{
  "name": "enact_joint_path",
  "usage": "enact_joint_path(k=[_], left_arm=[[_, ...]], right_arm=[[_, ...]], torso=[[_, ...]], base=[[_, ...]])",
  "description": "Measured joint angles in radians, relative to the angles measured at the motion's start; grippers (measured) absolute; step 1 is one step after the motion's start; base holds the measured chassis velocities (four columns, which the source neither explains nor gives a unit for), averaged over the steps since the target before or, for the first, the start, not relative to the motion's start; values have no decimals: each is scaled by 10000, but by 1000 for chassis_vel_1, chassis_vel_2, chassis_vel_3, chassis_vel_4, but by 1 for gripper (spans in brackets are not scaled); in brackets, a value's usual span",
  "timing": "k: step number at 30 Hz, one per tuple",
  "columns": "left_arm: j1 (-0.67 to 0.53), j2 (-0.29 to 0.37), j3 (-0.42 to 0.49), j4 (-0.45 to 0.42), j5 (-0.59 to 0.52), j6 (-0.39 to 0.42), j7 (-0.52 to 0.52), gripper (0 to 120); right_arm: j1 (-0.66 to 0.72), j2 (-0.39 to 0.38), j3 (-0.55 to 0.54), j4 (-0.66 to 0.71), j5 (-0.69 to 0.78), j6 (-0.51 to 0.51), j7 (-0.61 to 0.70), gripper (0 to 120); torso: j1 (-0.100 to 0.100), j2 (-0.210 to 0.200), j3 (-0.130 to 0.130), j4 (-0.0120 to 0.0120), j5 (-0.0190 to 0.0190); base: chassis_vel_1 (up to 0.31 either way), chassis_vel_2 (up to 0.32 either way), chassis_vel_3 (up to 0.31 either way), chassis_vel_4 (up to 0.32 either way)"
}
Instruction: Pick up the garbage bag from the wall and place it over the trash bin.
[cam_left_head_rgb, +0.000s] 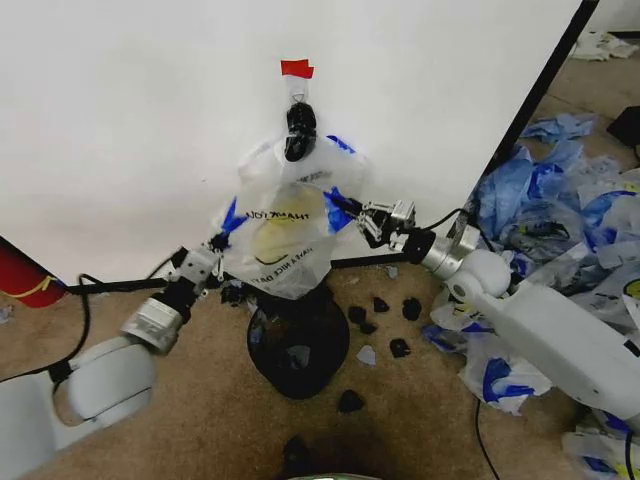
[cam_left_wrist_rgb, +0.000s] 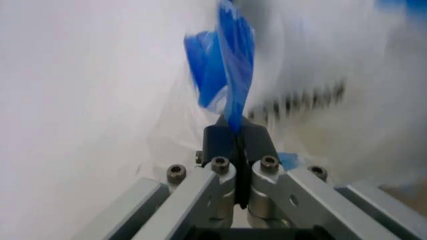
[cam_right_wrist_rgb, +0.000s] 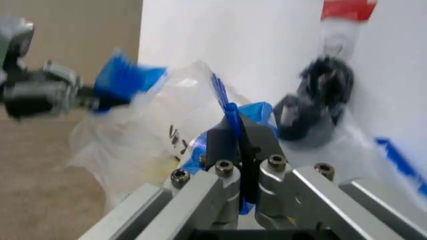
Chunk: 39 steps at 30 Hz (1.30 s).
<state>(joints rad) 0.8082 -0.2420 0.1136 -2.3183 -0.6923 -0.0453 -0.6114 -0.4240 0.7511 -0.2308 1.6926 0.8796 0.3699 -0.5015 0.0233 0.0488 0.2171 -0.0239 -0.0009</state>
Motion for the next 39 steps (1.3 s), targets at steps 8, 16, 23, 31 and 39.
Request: enact_joint_path(k=[8, 16, 23, 31, 39], left_arm=[[6, 860, -1336, -1637, -2020, -35, 15, 0], [158, 1167, -1502, -1904, -3840, 239, -603, 0], [-46, 1384, -1770, -1880, -4542, 232, -839, 0], [-210, 1694, -1916, -1853, -4911, 267, -1031, 0], [-211, 1877, -1944, -1840, -5495, 348, -1260, 0]], right_arm=[[-25, -265, 120, 637, 1138, -84, -688, 0], [107, -639, 291, 1308, 1617, -314, -810, 0], [164, -907, 466, 1710, 1926, -465, -702, 0], [372, -1106, 529, 2076, 2213, -632, -548, 0], [318, -1242, 534, 2343, 2359, -671, -372, 0]], torso=[[1, 0, 1, 6, 2], [1, 0, 1, 5, -4], [1, 0, 1, 2, 2], [1, -1, 1, 3, -1], [1, -2, 2, 3, -2]], base=[[0, 0, 0, 0], [0, 0, 0, 0], [0, 0, 0, 0], [0, 0, 0, 0], [0, 0, 0, 0]])
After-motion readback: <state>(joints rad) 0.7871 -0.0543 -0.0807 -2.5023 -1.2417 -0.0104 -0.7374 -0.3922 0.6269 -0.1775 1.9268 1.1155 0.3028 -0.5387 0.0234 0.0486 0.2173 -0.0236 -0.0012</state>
